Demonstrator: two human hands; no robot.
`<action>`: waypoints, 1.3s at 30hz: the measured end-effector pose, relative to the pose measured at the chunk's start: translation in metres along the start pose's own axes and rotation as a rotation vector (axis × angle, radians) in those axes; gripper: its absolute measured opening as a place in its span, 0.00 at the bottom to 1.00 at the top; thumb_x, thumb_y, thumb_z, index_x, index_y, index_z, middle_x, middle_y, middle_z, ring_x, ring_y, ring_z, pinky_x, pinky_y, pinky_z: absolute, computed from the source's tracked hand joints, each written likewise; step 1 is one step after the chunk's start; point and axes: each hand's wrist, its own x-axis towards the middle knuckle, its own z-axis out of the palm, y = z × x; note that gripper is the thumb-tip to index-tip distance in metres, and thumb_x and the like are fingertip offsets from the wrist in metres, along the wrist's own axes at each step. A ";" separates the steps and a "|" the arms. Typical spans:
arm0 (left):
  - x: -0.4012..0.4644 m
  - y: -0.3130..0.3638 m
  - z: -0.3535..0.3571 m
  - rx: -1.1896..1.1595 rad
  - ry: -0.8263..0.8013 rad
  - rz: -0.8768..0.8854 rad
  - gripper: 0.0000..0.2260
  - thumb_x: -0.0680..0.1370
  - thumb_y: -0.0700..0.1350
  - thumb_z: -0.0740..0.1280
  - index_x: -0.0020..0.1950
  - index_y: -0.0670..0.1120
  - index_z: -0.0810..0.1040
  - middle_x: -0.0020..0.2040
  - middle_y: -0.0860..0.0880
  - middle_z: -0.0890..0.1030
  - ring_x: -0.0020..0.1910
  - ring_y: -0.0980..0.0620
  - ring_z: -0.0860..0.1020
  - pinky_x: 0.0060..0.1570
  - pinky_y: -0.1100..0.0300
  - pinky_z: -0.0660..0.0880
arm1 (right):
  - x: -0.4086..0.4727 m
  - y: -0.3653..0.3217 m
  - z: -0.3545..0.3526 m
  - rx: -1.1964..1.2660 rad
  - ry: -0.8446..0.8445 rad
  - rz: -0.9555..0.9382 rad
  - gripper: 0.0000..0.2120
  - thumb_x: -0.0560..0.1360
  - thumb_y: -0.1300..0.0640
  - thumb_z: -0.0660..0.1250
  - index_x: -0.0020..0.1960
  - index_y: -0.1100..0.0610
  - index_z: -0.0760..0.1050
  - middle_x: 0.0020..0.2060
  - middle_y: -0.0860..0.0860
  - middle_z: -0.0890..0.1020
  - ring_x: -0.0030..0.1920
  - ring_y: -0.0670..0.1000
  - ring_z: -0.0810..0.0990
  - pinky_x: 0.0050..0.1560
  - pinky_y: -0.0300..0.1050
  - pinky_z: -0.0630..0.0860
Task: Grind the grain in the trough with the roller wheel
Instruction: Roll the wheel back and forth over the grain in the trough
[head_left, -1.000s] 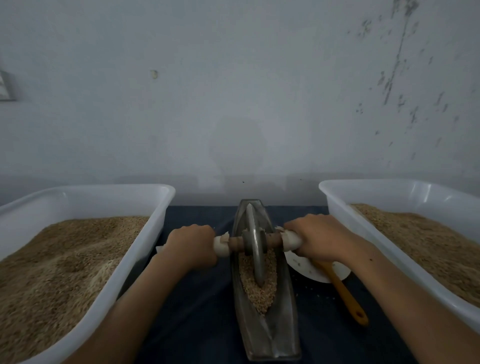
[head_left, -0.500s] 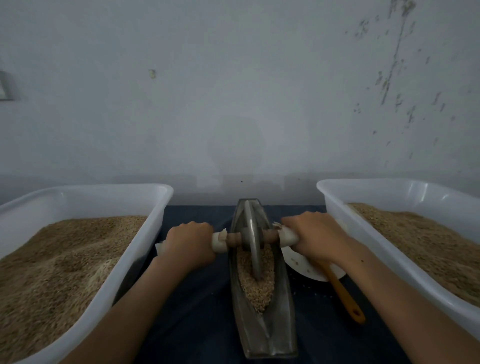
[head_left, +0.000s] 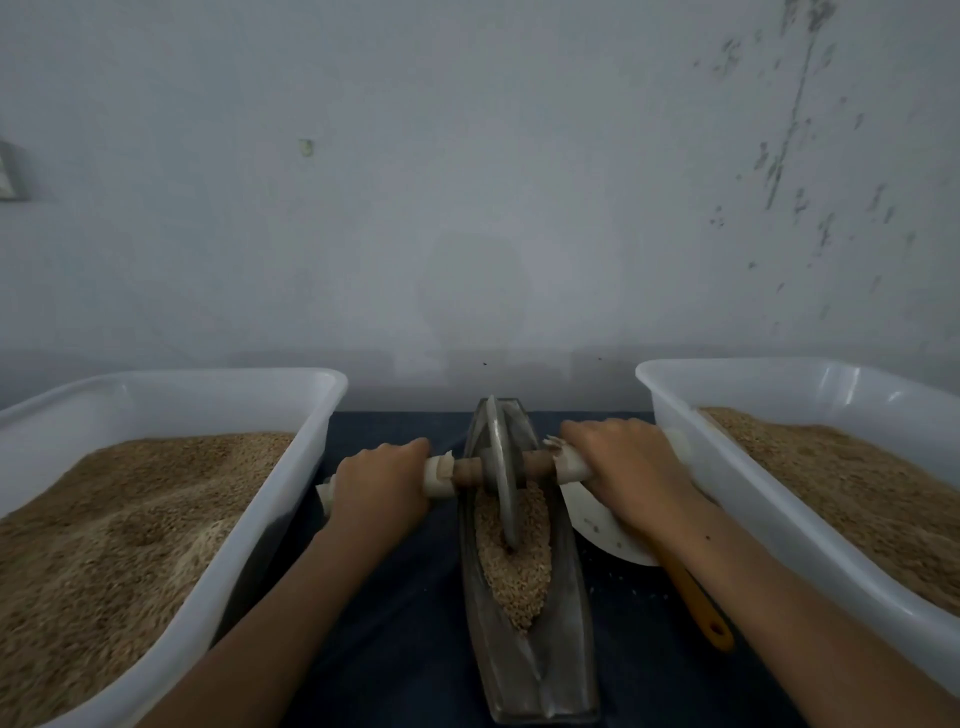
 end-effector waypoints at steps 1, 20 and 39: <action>0.000 0.000 0.000 0.001 0.001 0.000 0.08 0.76 0.53 0.64 0.45 0.52 0.67 0.45 0.52 0.78 0.39 0.53 0.74 0.39 0.60 0.68 | 0.000 0.000 0.000 0.000 -0.003 0.003 0.05 0.75 0.56 0.62 0.47 0.49 0.67 0.46 0.47 0.79 0.47 0.53 0.78 0.38 0.45 0.63; 0.003 -0.003 -0.001 -0.004 -0.059 -0.015 0.06 0.76 0.51 0.63 0.43 0.53 0.66 0.43 0.53 0.77 0.41 0.51 0.76 0.39 0.59 0.68 | 0.000 0.002 -0.003 0.014 -0.019 0.002 0.06 0.74 0.55 0.63 0.45 0.48 0.64 0.44 0.47 0.79 0.46 0.53 0.78 0.38 0.46 0.64; 0.008 -0.005 -0.004 -0.006 -0.225 -0.012 0.07 0.74 0.51 0.66 0.48 0.52 0.73 0.46 0.52 0.79 0.44 0.52 0.78 0.45 0.57 0.74 | 0.000 0.000 -0.014 0.080 -0.194 0.062 0.05 0.74 0.56 0.63 0.43 0.47 0.68 0.42 0.47 0.78 0.45 0.52 0.78 0.41 0.44 0.67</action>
